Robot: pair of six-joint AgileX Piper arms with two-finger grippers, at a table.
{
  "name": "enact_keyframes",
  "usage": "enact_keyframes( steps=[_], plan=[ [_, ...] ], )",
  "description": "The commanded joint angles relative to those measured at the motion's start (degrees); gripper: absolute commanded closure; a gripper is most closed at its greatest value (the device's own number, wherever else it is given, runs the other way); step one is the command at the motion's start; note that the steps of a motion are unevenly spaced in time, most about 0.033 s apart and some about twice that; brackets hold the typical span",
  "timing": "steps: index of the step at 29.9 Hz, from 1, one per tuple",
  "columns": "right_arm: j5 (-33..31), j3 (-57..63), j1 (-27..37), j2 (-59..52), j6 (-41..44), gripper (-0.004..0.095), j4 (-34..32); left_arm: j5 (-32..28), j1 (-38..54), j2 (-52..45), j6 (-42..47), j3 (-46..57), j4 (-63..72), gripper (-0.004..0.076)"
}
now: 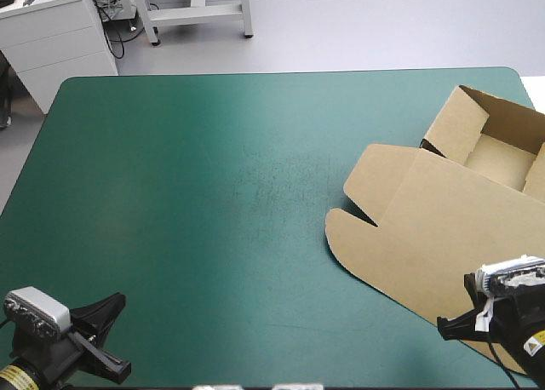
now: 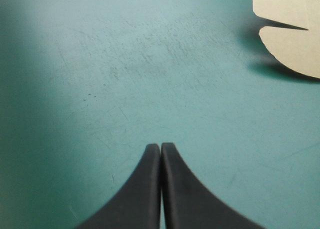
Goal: Fold the box
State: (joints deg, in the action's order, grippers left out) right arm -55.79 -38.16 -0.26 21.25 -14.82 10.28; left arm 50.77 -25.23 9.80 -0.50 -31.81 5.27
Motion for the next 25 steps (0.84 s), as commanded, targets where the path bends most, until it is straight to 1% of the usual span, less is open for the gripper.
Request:
enact_keyframes(
  steps=[1, 4, 13, 15, 17, 19, 25],
  plan=[
    [5.30, 1.34, -0.04, -4.22, -0.10, 0.0931, 0.30, -5.01, -0.09, -1.63, -0.01, 0.90, 1.66, 0.0756],
    [6.41, 3.50, -0.04, -8.73, -0.10, 0.0931, 0.30, -4.89, -0.09, -3.22, -0.01, 2.32, 1.89, 0.0756],
    [6.77, 7.45, -0.04, -19.68, 0.51, 0.0931, 0.30, -5.01, -0.09, -5.66, -0.01, 4.85, 0.82, 0.0756],
    [6.93, 8.30, -0.04, -21.33, 1.15, 0.0931, 0.30, -6.38, -0.09, -6.33, -0.01, 5.76, 0.82, 0.0756],
    [7.06, 9.10, -0.04, -22.82, 2.64, 0.0931, 0.30, -7.76, -0.09, -6.68, -0.01, 6.31, 0.82, 0.0756],
    [7.78, 9.53, -0.04, -23.70, 3.69, 0.0931, 0.30, -7.86, -0.09, -6.67, -0.01, 6.38, 0.82, 0.0756],
    [9.35, 10.28, -0.04, -23.70, 3.70, 0.0931, 0.30, -7.92, -0.09, -6.67, -0.01, 6.38, 0.47, 0.0756]
  ],
)
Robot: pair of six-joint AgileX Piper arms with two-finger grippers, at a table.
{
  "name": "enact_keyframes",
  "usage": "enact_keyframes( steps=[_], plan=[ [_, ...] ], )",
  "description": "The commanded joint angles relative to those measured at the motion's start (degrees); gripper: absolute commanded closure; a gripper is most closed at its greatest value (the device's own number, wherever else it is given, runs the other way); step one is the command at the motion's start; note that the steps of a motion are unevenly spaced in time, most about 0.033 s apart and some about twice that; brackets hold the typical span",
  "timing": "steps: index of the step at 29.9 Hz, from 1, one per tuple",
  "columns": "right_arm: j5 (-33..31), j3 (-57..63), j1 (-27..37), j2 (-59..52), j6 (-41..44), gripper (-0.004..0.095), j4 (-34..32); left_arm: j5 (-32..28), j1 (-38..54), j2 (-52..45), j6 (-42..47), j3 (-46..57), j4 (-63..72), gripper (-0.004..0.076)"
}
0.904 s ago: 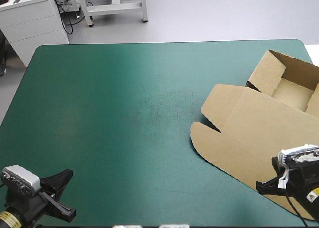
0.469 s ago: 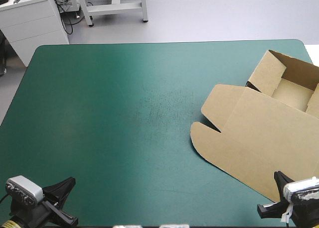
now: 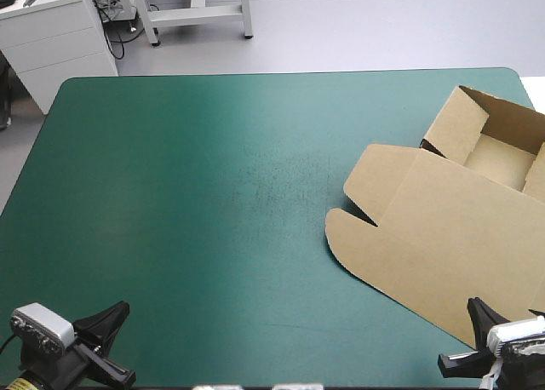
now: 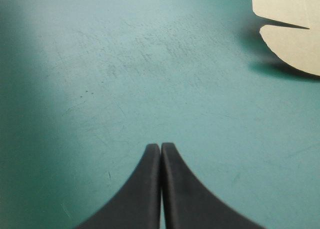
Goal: Fold the box
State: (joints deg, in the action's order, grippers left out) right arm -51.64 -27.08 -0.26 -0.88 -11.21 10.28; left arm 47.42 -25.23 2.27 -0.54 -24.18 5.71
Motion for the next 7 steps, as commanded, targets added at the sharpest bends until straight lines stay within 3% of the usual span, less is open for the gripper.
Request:
enact_keyframes(
  steps=[1, 7],
  plan=[
    [5.43, -0.80, -0.04, -1.56, 0.09, 0.0931, 0.30, -4.66, -0.09, 0.87, 0.03, -1.17, 0.03, 0.0756],
    [5.45, -0.71, -0.04, -1.56, 0.31, 0.0931, 0.30, -4.79, -0.09, 0.87, 0.03, -1.17, -0.53, 0.0756]
  ],
)
